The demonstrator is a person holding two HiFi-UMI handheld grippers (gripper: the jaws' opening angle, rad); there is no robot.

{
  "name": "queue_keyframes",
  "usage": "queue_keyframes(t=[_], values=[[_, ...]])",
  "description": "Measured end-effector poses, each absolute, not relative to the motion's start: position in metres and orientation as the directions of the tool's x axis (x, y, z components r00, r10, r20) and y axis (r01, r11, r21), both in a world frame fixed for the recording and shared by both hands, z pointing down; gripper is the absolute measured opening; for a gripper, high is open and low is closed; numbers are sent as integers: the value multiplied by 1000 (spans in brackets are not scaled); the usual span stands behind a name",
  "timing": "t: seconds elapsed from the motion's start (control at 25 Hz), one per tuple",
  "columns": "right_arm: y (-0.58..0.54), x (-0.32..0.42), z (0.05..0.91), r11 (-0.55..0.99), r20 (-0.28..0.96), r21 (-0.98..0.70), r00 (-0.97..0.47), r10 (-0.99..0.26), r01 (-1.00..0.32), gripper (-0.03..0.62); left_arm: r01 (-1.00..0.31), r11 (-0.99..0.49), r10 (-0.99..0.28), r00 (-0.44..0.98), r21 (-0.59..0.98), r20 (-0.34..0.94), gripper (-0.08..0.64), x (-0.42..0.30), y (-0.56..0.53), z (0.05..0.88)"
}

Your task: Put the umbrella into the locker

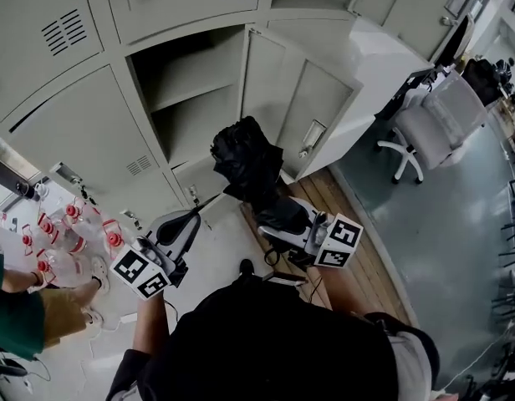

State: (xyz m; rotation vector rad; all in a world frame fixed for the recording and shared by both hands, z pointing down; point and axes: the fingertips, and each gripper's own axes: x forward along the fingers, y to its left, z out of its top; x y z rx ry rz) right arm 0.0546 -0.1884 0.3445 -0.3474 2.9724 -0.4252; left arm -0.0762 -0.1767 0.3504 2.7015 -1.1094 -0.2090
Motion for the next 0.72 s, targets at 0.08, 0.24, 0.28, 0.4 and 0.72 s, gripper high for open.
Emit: queue_keyframes(t=[0.08, 0.24, 0.28, 0.4, 0.72], values=[[-205, 62, 344, 937, -78, -284, -969, -234, -204, 268, -686, -689, -713, 699, 233, -48, 15, -71, -194, 343], [-233, 65, 348, 936, -73, -297, -973, -218, -187, 268, -714, -669, -734, 679, 205, -30, 15, -65, -221, 333], [-239, 63, 349, 937, -67, -291, -973, -221, -193, 268, -722, -663, -740, 673, 197, -24, 15, -65, -227, 330], [-257, 59, 350, 937, -52, -257, -965, -257, -236, 268, -747, -640, -761, 649, 181, -12, 15, -66, -242, 325], [-296, 36, 344, 936, 3, -94, -940, -342, -340, 267, -789, -599, -795, 607, 134, 22, 15, -82, -267, 323]])
